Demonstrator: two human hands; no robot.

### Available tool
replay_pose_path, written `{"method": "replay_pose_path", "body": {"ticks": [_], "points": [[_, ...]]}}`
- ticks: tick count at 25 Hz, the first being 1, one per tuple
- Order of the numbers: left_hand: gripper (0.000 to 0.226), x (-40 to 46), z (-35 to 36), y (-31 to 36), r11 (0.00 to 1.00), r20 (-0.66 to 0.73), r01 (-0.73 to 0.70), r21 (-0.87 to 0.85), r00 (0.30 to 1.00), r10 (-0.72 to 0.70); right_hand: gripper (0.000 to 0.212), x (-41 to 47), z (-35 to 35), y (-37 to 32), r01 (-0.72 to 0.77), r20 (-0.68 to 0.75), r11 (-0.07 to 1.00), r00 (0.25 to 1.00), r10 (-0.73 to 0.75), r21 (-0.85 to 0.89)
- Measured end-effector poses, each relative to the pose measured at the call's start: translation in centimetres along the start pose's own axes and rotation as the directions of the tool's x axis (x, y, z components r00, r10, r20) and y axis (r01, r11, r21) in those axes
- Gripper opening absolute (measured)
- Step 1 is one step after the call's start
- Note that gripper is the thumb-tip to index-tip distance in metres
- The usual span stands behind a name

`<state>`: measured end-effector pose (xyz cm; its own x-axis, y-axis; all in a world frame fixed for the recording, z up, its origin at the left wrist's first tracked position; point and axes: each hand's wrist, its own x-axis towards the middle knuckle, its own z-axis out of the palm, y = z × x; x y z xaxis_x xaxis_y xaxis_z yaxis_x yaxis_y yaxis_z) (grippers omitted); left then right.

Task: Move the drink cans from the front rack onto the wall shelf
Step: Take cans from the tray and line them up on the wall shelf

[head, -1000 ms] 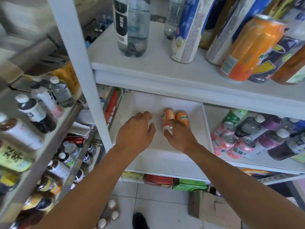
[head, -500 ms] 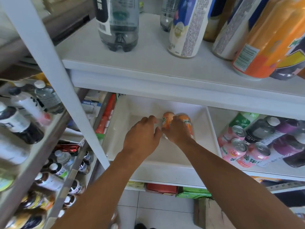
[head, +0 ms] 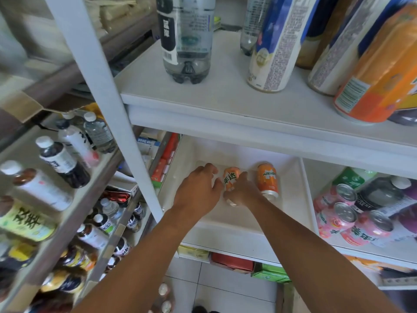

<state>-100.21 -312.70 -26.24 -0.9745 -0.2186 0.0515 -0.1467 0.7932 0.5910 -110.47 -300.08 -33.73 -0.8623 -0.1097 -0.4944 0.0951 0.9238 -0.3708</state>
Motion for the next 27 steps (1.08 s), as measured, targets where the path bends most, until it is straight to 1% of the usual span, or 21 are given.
{"method": "replay_pose_path", "body": {"ticks": [2,3,5,6,9,11,13,15,16,17,19,20,21,23,25,27], "points": [[0.030,-0.8,-0.6,0.1,0.999,0.018,0.025,-0.021,1.000,-0.025,0.084,-1.0,0.1,0.5,0.003,0.003,0.981,1.000,-0.004,0.193],[0.030,-1.2,-1.1,0.2,0.999,0.022,0.038,-0.027,0.999,-0.038,0.078,-1.7,-0.3,0.7,0.017,0.008,0.952,1.000,-0.021,0.306],[0.030,-2.3,-2.3,0.3,0.996,0.022,0.073,-0.050,0.997,-0.072,0.069,-4.4,-1.3,0.9,0.091,-0.003,0.851,0.994,-0.105,0.517],[0.031,-2.8,-2.9,0.4,0.993,0.021,0.095,-0.066,0.995,-0.094,0.069,-5.8,-2.0,0.9,0.146,-0.018,0.803,0.986,-0.166,0.578],[0.043,-4.5,-5.2,1.1,0.971,0.058,0.185,-0.150,0.982,-0.178,0.076,-11.0,-3.9,0.3,0.303,-0.032,0.700,0.928,-0.372,0.647],[0.052,-5.8,-7.3,1.4,0.930,0.094,0.247,-0.272,0.969,-0.230,0.080,-14.3,-4.7,-1.0,0.375,-0.009,0.645,0.868,-0.496,0.666],[0.050,-7.6,-9.6,1.2,0.856,0.080,0.263,-0.445,0.964,-0.255,0.078,-17.3,-4.6,-2.6,0.435,0.024,0.594,0.793,-0.608,0.677],[0.051,-10.4,-12.0,0.4,0.726,0.027,0.243,-0.644,0.955,-0.296,0.075,-20.0,-3.5,-4.9,0.492,0.046,0.528,0.700,-0.713,0.692],[0.053,-11.9,-13.3,-0.1,0.663,-0.024,0.211,-0.719,0.945,-0.327,0.074,-21.2,-2.8,-6.1,0.510,0.049,0.491,0.656,-0.753,0.706],[0.055,-13.4,-14.5,-0.7,0.618,-0.087,0.170,-0.767,0.928,-0.363,0.074,-22.5,-2.2,-7.6,0.520,0.054,0.452,0.611,-0.790,0.725],[0.059,-16.7,-17.5,-2.0,0.564,-0.207,0.085,-0.822,0.877,-0.434,0.075,-25.2,-1.0,-10.9,0.556,0.065,0.388,0.512,-0.857,0.735],[0.061,-18.4,-19.1,-2.6,0.551,-0.264,0.038,-0.834,0.848,-0.459,0.078,-26.6,-0.4,-12.7,0.591,0.059,0.356,0.461,-0.886,0.724],[0.061,-20.0,-20.7,-3.3,0.564,-0.323,-0.001,-0.826,0.821,-0.471,0.080,-27.9,0.1,-14.5,0.627,0.046,0.320,0.412,-0.910,0.710],[0.059,-23.5,-24.2,-4.6,0.635,-0.440,-0.044,-0.771,0.759,-0.480,0.080,-30.6,1.3,-18.2,0.669,0.034,0.252,0.320,-0.947,0.699],[0.060,-27.5,-27.5,-5.9,0.677,-0.532,-0.081,-0.732,0.689,-0.493,0.077,-33.8,2.9,-21.9,0.689,0.076,0.210,0.220,-0.973,0.694],[0.060,-31.1,-30.3,-6.8,0.705,-0.593,-0.106,-0.702,0.634,-0.495,0.070,-36.9,4.9,-25.2,0.688,0.135,0.180,0.119,-0.984,0.703]]}}
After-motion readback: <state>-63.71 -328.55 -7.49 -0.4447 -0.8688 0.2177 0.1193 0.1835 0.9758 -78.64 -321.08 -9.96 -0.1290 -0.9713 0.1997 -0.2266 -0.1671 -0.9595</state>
